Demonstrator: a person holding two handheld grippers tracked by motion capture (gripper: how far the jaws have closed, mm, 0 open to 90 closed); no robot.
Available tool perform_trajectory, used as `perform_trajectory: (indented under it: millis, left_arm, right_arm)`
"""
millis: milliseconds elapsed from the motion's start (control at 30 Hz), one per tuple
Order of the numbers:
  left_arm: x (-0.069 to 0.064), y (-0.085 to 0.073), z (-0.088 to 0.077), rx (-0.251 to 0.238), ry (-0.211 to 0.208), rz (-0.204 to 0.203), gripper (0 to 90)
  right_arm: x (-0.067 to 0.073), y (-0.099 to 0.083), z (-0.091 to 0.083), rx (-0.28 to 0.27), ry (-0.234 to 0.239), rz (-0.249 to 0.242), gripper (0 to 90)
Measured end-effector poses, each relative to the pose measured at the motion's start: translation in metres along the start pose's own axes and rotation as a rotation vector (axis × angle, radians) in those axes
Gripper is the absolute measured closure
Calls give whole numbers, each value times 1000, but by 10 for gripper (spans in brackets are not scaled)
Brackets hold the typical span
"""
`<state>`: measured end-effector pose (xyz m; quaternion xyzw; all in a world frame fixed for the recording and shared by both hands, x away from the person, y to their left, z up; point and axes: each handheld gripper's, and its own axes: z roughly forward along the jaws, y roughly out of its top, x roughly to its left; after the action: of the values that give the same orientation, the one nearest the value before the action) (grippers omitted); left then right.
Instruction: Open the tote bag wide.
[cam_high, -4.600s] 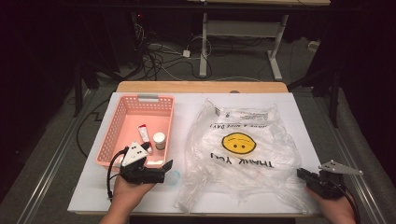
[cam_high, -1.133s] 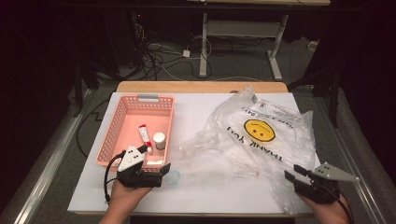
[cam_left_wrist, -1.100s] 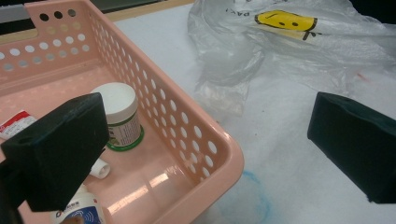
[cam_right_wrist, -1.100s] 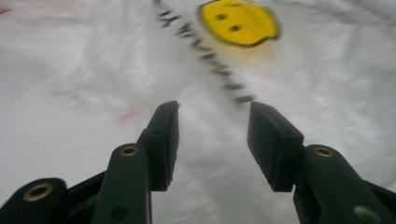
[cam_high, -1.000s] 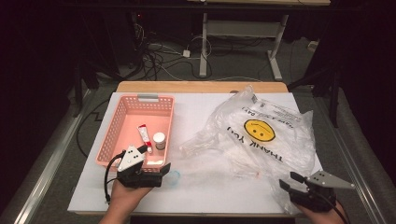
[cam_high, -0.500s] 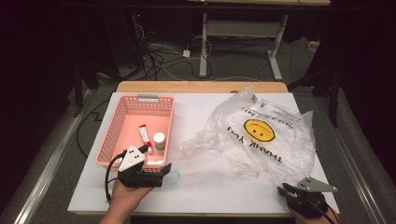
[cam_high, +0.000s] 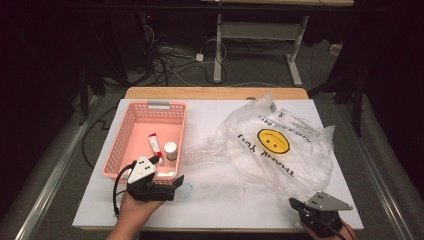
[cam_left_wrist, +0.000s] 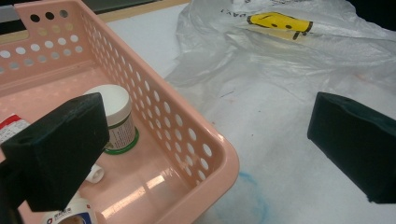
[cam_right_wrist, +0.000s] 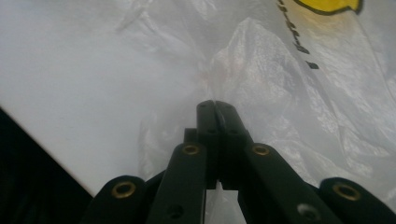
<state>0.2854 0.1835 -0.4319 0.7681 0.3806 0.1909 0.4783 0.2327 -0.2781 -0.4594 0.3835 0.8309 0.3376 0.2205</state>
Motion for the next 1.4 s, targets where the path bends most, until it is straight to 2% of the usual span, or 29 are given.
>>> perform_trajectory:
  millis: [67,133,233,367,400,433,467,500,567,600,733,833,933,1067,1200,1300,1400]
  left_arm:
    - [1,0,0,0,-2,-2,0]
    - [1,0,0,1,-4,-3,0]
    - [0,0,1,1,-6,-1,0]
    - [0,0,1,2,-8,-1,0]
    - [0,0,1,2,-8,-2,0]
    - [0,0,1,1,-7,-2,0]
    - [0,0,1,-1,-8,-3,0]
    - [0,0,0,-1,-7,-4,0]
    - [1,0,0,-1,-8,-8,0]
    - [1,0,0,-1,-8,-9,0]
    - [1,1,0,-2,-8,-12,0]
    - [0,2,0,5,-3,-6,0]
    - [-1,3,1,20,-3,0,0]
    - [0,5,0,31,-17,-20,0]
    - [1,4,-2,29,-10,-24,0]
    - [0,4,-3,15,-12,-18,0]
    - [-1,4,-2,2,-8,-7,0]
  right_arm:
    - [11,5,5,-3,26,-31,900]
    - [14,7,7,-4,36,-37,900]
    - [26,13,15,-9,79,-59,900]
    - [34,17,21,-5,100,-77,899]
    - [35,18,23,-3,112,-82,845]
    - [35,18,23,-3,112,-82,845]
    - [35,18,23,-7,121,-76,804]
    - [33,18,18,-34,131,-61,730]
    - [30,19,10,-71,146,-28,672]
    - [30,19,10,-71,146,-28,672]
    - [22,23,-5,-150,147,2,569]
    - [13,28,-9,-191,156,27,454]
    - [7,35,-6,-210,146,20,329]
    - [-2,46,6,-230,137,16,173]
    - [-11,59,23,-217,137,21,0]
    - [-17,68,32,-213,117,35,0]
    - [-24,78,42,-196,111,24,0]
